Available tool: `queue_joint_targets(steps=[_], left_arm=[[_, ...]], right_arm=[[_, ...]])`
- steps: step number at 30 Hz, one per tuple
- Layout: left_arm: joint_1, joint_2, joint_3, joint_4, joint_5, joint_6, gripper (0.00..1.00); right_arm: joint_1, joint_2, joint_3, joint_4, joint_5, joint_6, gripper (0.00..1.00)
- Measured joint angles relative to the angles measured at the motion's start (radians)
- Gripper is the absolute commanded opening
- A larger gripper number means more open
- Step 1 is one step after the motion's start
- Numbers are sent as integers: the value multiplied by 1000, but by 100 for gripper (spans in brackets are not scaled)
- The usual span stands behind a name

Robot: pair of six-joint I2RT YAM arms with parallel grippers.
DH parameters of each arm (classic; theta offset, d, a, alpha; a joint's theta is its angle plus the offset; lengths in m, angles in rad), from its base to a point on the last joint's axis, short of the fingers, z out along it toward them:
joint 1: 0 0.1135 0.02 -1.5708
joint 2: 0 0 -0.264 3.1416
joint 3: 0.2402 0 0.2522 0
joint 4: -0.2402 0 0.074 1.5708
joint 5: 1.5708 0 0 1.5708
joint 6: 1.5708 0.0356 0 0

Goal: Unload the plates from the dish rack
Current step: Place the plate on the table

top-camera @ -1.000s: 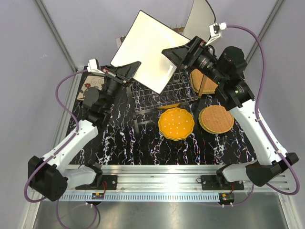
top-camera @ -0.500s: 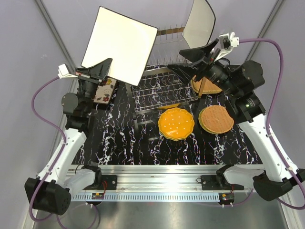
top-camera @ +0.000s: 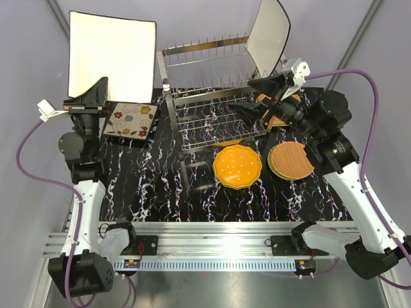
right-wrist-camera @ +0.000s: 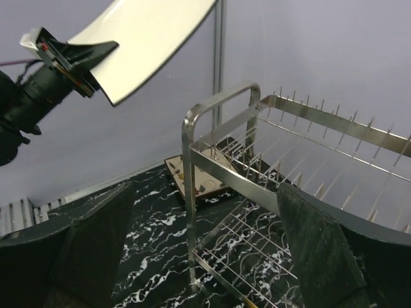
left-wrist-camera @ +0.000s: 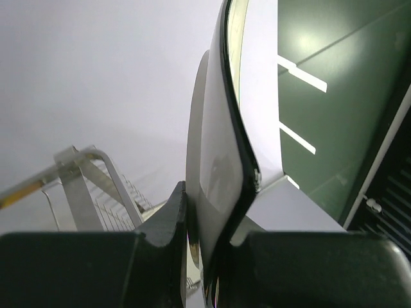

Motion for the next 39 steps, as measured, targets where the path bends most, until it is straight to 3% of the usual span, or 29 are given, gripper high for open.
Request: queue_joint_targets(steps=[7,14,22,39], left_arm=[[134,2,-19,-3,-8,-19,0],[199,29,-30,-39,-13,6,0],[236,109,-35,-116,-8,85,0],[241,418,-98,-102,78,165,0]], right_arm=[[0,-29,-39,-68,69,-109,100],[0,-43,-64,-106,142,-180,100],[-7,-48,-109,-137,186,-216,100],[-34,-48,-176,-138,197,-235,100]])
